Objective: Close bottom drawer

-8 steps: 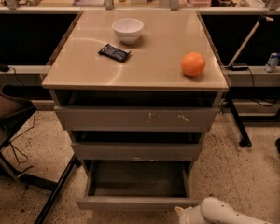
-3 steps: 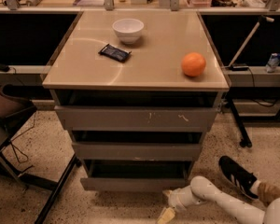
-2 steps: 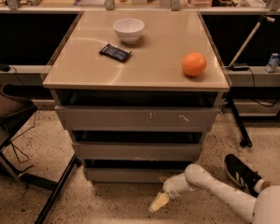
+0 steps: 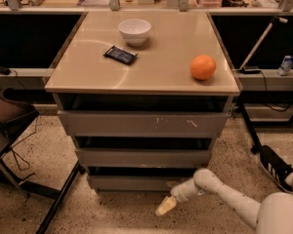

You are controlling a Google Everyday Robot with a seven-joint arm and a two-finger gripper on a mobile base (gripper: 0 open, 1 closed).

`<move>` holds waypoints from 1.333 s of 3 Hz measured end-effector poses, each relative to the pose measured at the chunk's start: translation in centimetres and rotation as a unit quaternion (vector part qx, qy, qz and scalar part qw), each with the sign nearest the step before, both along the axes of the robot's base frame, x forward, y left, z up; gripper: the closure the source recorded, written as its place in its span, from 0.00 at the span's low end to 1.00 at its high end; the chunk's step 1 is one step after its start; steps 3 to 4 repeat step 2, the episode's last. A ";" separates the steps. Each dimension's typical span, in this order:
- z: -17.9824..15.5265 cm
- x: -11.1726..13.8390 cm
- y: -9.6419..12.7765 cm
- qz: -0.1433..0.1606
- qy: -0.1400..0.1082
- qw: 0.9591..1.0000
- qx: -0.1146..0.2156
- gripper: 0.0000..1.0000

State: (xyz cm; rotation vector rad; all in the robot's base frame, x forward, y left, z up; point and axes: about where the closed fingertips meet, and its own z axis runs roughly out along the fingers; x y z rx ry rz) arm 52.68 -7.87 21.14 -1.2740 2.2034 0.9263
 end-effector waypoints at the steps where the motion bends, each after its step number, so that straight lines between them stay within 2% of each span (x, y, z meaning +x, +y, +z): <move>1: 0.3 3.8 0.2 -0.024 -0.006 0.999 0.021 0.00; 4: 0.3 3.8 0.2 -0.024 -0.006 0.999 0.021 0.00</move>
Offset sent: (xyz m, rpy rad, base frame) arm 0.1394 -0.0036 0.0336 0.1156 -0.0933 -0.2003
